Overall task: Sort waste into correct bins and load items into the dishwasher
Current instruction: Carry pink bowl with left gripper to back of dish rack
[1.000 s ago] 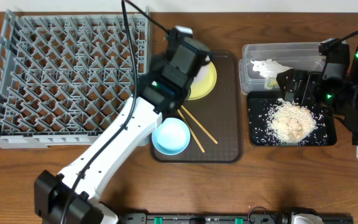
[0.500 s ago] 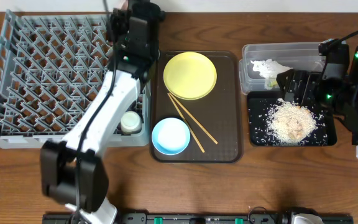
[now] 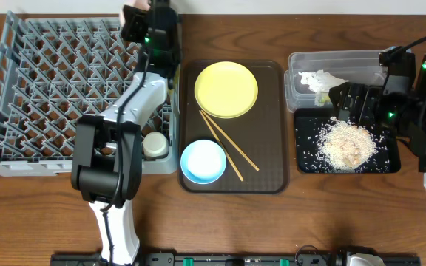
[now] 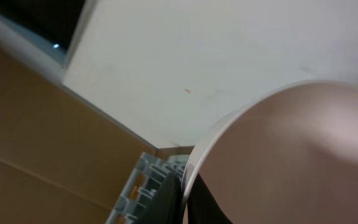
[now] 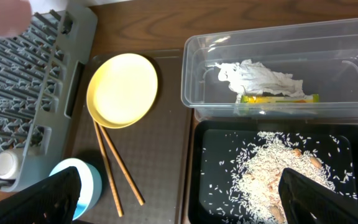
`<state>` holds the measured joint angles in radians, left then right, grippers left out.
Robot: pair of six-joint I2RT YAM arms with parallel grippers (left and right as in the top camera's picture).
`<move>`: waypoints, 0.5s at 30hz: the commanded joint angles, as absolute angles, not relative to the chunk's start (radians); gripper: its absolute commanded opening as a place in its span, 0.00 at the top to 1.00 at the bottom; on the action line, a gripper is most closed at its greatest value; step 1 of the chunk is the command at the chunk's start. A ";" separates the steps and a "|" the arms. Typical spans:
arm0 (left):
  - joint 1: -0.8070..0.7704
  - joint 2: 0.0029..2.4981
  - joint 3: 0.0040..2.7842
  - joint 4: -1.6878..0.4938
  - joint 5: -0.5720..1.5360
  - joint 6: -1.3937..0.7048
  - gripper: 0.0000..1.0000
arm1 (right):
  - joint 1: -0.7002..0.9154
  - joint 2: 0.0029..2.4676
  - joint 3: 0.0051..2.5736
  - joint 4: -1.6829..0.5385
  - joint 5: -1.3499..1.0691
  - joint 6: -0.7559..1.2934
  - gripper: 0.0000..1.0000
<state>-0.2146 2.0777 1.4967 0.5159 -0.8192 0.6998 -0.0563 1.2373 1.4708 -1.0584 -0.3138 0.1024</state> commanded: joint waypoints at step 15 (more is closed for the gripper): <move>-0.187 2.185 1.509 0.647 -0.828 0.715 0.93 | -0.059 1.242 1.470 -1.067 -0.311 0.111 0.01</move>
